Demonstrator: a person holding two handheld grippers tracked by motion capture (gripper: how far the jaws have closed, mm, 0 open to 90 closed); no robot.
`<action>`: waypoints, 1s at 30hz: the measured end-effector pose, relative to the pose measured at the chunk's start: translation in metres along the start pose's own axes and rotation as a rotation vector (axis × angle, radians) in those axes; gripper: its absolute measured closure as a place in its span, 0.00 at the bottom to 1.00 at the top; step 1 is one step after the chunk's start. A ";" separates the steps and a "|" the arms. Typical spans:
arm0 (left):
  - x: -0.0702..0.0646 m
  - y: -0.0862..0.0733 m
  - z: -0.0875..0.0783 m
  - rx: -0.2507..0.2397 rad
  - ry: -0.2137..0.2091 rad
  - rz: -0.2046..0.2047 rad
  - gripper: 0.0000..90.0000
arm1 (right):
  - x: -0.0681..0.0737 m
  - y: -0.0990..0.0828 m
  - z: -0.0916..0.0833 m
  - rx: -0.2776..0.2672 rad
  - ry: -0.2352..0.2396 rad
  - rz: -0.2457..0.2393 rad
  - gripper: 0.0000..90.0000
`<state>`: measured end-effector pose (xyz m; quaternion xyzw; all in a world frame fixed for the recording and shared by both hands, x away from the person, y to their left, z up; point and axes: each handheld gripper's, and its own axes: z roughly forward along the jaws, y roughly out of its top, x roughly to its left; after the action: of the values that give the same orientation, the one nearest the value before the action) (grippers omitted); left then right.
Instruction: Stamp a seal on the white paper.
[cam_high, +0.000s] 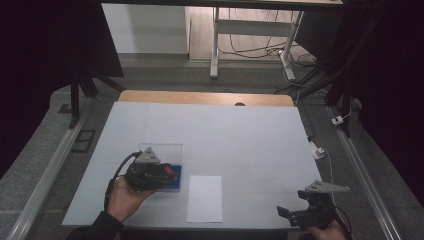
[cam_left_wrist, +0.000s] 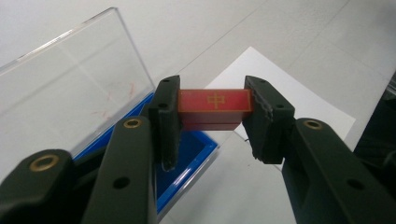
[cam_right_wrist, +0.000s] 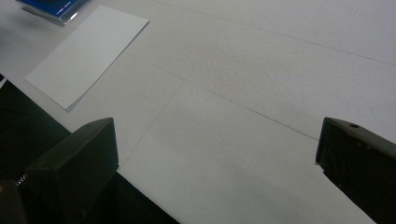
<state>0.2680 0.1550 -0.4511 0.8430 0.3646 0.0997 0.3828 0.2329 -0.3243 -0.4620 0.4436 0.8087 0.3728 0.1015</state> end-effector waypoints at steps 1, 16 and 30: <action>-0.001 0.001 0.001 0.003 -0.004 0.007 0.65 | 0.000 0.000 0.000 0.001 -0.001 0.003 0.00; -0.016 0.018 0.025 0.025 -0.080 0.071 0.65 | 0.000 -0.001 -0.001 0.001 -0.007 0.013 0.00; -0.030 0.032 0.051 0.048 -0.126 0.101 0.65 | -0.001 -0.001 -0.001 -0.001 -0.002 0.011 0.00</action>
<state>0.2867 0.0911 -0.4601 0.8739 0.2989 0.0568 0.3792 0.2324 -0.3255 -0.4623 0.4485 0.8059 0.3733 0.1001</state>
